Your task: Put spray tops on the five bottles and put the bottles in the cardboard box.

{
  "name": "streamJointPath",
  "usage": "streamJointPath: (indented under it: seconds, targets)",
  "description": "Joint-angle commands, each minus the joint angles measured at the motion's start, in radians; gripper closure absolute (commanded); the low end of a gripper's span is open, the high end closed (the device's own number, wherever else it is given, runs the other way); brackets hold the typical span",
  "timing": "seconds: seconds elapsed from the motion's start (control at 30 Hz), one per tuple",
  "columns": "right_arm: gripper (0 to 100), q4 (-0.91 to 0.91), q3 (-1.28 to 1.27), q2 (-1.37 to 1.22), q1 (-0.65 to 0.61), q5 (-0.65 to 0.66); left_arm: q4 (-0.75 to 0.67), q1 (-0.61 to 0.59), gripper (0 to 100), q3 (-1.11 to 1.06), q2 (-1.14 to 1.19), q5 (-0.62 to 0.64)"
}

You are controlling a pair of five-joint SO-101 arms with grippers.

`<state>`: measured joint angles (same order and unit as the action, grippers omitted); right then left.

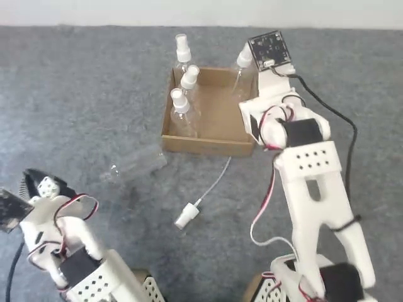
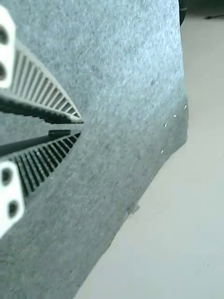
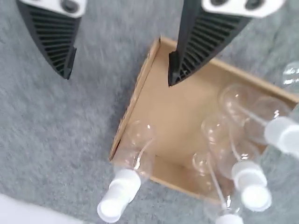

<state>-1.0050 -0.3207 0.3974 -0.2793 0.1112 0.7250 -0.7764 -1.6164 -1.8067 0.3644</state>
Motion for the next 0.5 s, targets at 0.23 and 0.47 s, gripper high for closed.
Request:
streamJointPath:
  seconds: [0.23,0.47]
  targets:
    - [73.1,-0.252,0.061,0.252,-0.186,0.091,-0.037,-0.058,98,0.035,-0.018,-0.011]
    - [73.1,-0.305,0.055,0.303,-0.346,0.097,-0.066,-0.193,98,0.007,-0.018,-0.011]
